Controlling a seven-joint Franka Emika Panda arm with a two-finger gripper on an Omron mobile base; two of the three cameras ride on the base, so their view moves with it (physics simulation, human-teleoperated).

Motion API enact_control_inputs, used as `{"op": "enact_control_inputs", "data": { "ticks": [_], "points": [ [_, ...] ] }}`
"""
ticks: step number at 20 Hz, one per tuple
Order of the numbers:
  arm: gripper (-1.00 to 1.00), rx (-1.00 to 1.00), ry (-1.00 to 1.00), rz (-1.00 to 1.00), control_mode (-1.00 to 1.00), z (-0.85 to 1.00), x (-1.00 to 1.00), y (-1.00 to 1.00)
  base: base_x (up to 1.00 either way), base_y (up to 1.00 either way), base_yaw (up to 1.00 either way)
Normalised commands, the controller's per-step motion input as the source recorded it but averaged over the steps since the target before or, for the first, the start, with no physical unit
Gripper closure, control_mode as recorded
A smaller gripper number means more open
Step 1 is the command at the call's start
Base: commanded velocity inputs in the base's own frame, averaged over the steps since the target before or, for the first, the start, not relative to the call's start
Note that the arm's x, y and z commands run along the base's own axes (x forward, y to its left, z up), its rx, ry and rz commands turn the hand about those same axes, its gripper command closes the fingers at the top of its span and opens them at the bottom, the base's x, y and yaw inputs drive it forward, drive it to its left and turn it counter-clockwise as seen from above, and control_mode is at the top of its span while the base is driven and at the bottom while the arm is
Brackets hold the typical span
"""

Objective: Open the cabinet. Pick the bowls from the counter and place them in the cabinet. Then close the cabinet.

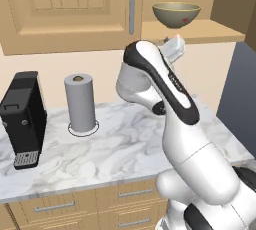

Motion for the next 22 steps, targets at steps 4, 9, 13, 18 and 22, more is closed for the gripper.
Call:
{"op": "enact_control_inputs", "data": {
  "ticks": [4, 9, 13, 18, 22],
  "points": [
    [-1.0, 0.0, -0.27, -0.01, -1.0, 0.36, -1.0, 0.01, 0.0, 0.0, 0.0],
    [-1.0, 0.03, -0.4, -0.01, -1.0, 0.03, -1.0, -0.06, 0.0, 0.0, 0.0],
    [-1.0, 0.05, -0.3, -0.02, -1.0, 0.0, -1.0, -0.07, 0.0, 0.0, 0.0],
    [-1.0, 0.01, -0.24, 0.0, -1.0, 0.0, -0.98, 0.0, 0.0, 0.0, 0.0],
    [-1.0, 0.0, -0.06, 0.0, -1.0, 0.0, -0.37, 0.0, 0.0, 0.0, 0.0]
  ]
}}
